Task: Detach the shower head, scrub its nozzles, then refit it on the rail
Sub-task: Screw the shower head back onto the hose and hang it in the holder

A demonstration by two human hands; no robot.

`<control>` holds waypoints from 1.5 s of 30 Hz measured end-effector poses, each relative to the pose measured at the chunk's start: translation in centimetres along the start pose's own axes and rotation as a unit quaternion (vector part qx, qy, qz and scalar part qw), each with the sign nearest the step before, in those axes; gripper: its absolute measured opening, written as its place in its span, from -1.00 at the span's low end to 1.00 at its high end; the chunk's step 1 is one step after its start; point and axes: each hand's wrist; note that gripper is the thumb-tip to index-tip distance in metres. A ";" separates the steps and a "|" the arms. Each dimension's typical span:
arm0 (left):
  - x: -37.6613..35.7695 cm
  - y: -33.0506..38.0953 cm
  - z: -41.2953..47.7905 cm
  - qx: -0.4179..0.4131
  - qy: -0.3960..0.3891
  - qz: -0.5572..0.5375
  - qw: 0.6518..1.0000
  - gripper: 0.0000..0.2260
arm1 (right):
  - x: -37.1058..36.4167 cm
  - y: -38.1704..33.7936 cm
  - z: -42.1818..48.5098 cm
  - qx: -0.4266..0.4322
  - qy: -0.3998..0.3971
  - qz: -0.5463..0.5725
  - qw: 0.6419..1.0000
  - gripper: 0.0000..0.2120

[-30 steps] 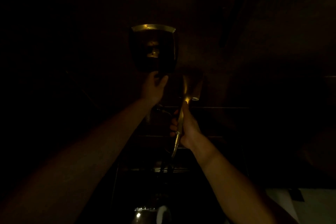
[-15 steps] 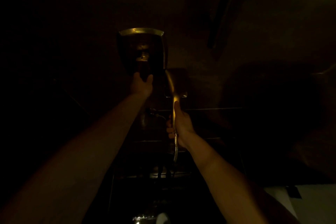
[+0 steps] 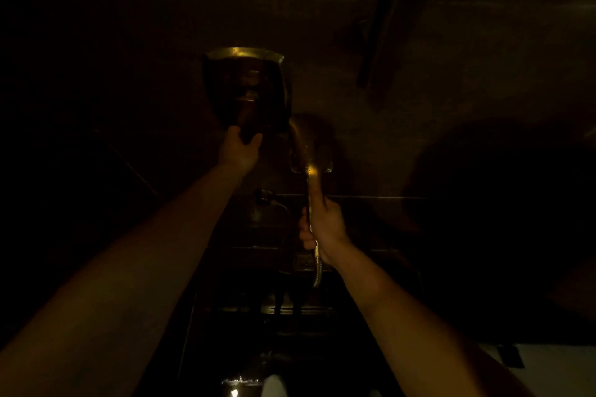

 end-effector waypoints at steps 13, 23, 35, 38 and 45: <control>-0.5 0.5 -4.6 0.016 0.003 0.051 0.999 -0.50 | 4.0 -0.9 -2.1 -0.009 -0.031 -0.006 0.999 -0.46; 3.5 -1.4 -8.1 -0.177 -0.081 0.483 0.853 -0.63 | 0.1 0.3 -5.6 0.017 0.006 0.003 1.000 -0.46; 1.2 1.0 -3.8 -0.127 0.042 0.176 0.975 -0.44 | -0.8 1.8 -2.4 0.006 0.030 0.016 0.999 -0.45; 1.5 1.5 -2.8 -0.106 0.082 0.173 0.976 -0.46 | -0.7 1.9 -2.2 0.002 0.026 0.016 1.000 -0.46; 2.0 1.9 -1.5 -0.072 0.050 0.199 0.976 -0.56 | -1.2 1.3 -1.8 0.012 0.024 0.013 1.000 -0.47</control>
Point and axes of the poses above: each hand's wrist, its own z-axis towards the middle knuckle, its own x-axis out of the back of the hand, y = z × x, and after that the axes turned 13 degrees about z, right-handed
